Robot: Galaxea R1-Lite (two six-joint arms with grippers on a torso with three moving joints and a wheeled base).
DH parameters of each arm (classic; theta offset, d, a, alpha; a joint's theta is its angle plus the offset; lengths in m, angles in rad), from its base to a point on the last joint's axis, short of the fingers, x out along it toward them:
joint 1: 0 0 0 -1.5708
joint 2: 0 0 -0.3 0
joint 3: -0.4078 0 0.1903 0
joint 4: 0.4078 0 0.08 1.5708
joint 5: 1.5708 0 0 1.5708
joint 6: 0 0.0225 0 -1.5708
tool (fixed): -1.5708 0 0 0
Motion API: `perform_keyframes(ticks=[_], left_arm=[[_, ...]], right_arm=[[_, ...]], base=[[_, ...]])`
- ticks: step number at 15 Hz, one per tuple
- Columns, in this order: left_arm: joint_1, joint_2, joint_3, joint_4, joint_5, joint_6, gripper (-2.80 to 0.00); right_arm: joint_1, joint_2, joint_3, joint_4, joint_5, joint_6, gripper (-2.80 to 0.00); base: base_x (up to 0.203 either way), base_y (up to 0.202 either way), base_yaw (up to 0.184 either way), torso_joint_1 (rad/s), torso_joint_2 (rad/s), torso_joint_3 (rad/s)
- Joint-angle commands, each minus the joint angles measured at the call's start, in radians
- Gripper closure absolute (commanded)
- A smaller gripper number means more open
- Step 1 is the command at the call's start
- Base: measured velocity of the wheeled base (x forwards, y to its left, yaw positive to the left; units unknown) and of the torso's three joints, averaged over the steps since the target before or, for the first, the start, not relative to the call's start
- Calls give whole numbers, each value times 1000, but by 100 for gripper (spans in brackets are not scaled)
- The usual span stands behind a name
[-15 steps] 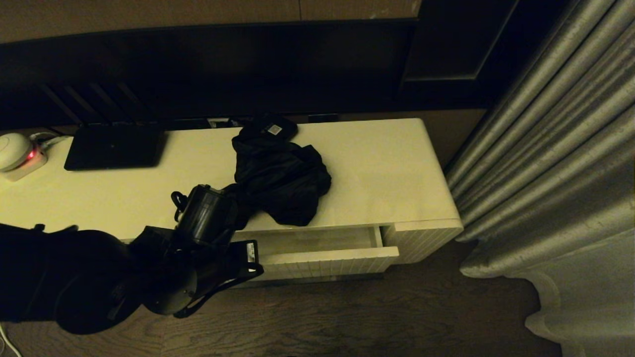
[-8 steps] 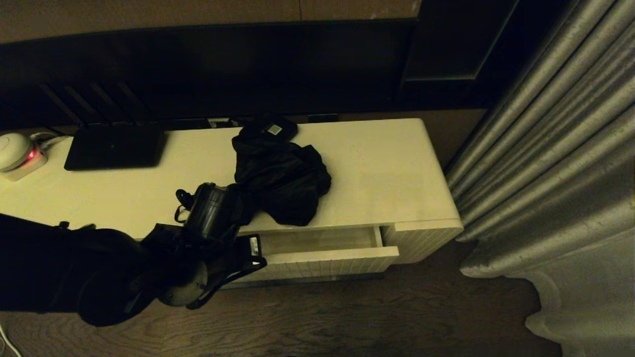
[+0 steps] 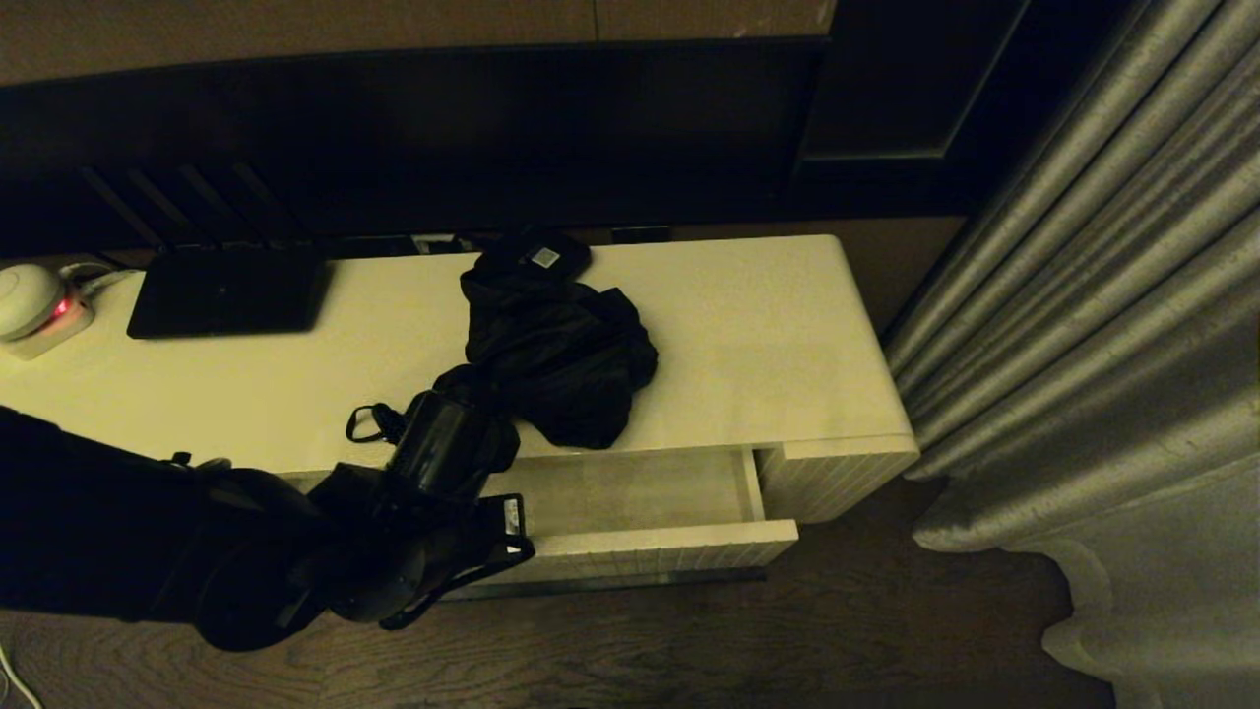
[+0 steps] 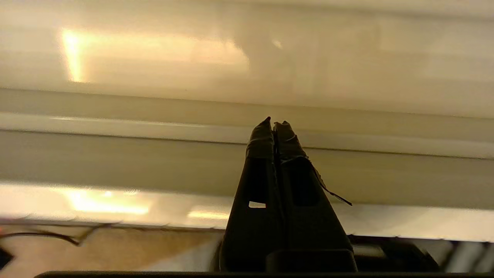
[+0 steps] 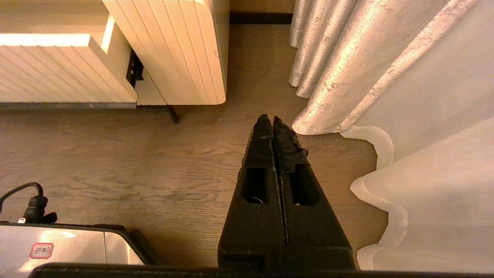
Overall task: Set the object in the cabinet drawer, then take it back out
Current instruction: Open the drawer
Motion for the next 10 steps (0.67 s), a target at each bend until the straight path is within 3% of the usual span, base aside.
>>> perform_keyframes(ticks=[1, 7, 10], left_arm=[[-1, -2, 14, 14, -54, -7, 0], [-1, -54, 64, 115, -210, 0, 0], [-2, -58, 82, 151, -246, 7, 0]], right_arm=[[0, 1, 0, -1, 0, 0, 0], [1, 1, 1, -1, 0, 0, 0], [0, 1, 0, 1, 0, 0, 0]], base=[[0, 0, 0, 0, 0, 0], [0, 0, 0, 0, 0, 0], [0, 0, 0, 0, 0, 0]])
